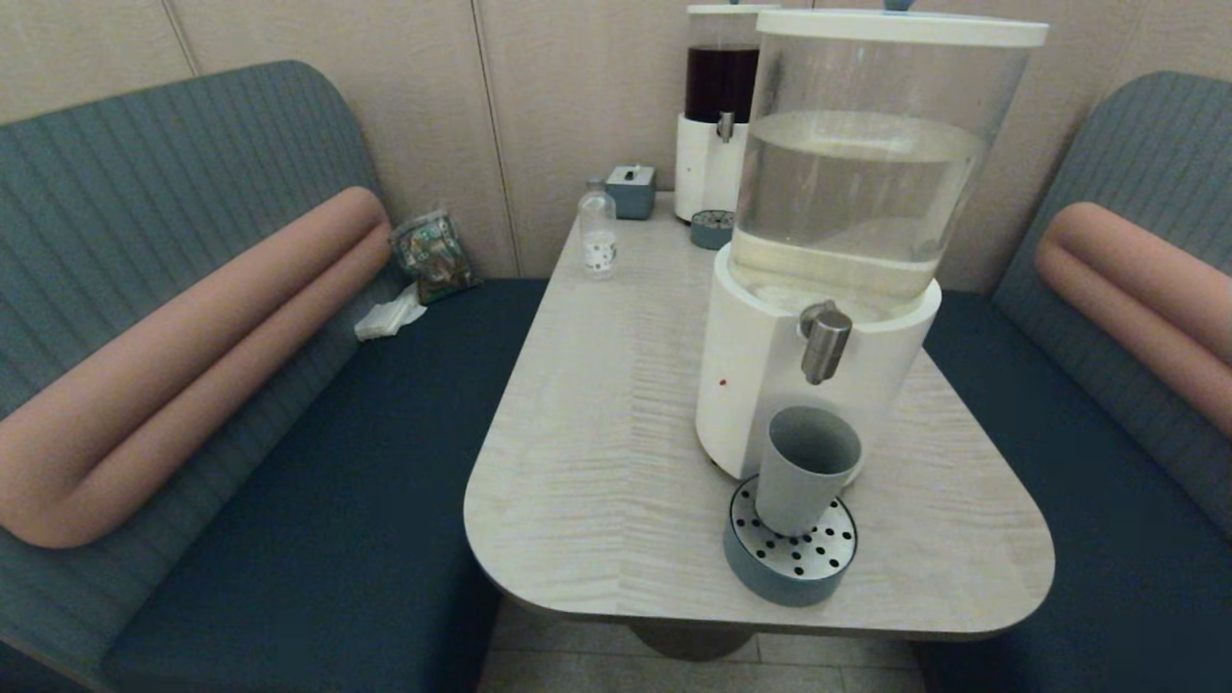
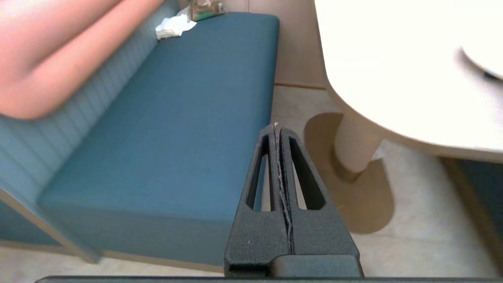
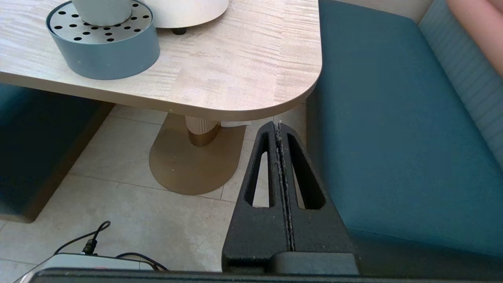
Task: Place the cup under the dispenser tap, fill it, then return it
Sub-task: Place the cup next to the water dispenser
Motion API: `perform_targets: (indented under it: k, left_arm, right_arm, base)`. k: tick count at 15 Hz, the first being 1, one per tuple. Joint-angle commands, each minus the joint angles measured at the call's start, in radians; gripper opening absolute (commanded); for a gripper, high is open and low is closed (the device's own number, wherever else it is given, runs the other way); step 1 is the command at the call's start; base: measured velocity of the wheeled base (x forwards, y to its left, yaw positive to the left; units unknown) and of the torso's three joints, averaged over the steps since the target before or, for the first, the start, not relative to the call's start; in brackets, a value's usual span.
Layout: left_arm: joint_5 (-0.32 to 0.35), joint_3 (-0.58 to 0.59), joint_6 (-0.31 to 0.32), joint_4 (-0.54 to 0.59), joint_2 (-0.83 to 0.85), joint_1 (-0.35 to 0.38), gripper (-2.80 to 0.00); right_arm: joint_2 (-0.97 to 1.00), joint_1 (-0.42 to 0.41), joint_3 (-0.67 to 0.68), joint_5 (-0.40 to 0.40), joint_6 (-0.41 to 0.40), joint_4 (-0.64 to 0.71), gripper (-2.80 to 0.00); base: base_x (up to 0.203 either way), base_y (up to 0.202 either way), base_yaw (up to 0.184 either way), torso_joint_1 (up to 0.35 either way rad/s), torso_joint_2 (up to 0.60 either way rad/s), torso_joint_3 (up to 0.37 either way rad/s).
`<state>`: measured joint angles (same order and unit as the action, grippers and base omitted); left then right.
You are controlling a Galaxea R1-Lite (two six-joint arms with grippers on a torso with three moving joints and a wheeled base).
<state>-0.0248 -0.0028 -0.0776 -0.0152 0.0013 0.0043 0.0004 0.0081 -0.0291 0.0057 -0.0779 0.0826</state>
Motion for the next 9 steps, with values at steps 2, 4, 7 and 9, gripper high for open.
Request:
perform_targets:
  k: [2, 4, 7, 9]
  left_arm:
    - [-0.001, -0.023, -0.008, -0.004, 0.002, 0.0, -2.8]
    - [0.019, -0.155, -0.019, 0.015, 0.047, 0.0, -2.8]
    - [0.045, -0.452, -0.095, 0.022, 0.344, -0.002, -2.8]
    - [0.066, -0.653, -0.14, -0.009, 0.649, -0.003, -2.8]
  right_arm:
    - [-0.005, 0.0, 0.0, 0.0, 0.0, 0.0, -2.8]
    - [-0.005, 0.001, 0.0, 0.0, 0.0, 0.0, -2.8]
    - [-0.005, 0.001, 0.0, 0.0, 0.0, 0.0, -2.8]
    - [-0.005, 0.001, 0.0, 0.0, 0.0, 0.001, -2.8]
  base:
    - [0.0, 0.0, 0.0, 0.0, 0.0, 0.0]
    - [0.0, 0.0, 0.0, 0.0, 0.0, 0.0]
    - [0.0, 0.0, 0.0, 0.0, 0.0, 0.0]
    - [0.0, 0.0, 0.0, 0.0, 0.0, 0.0]
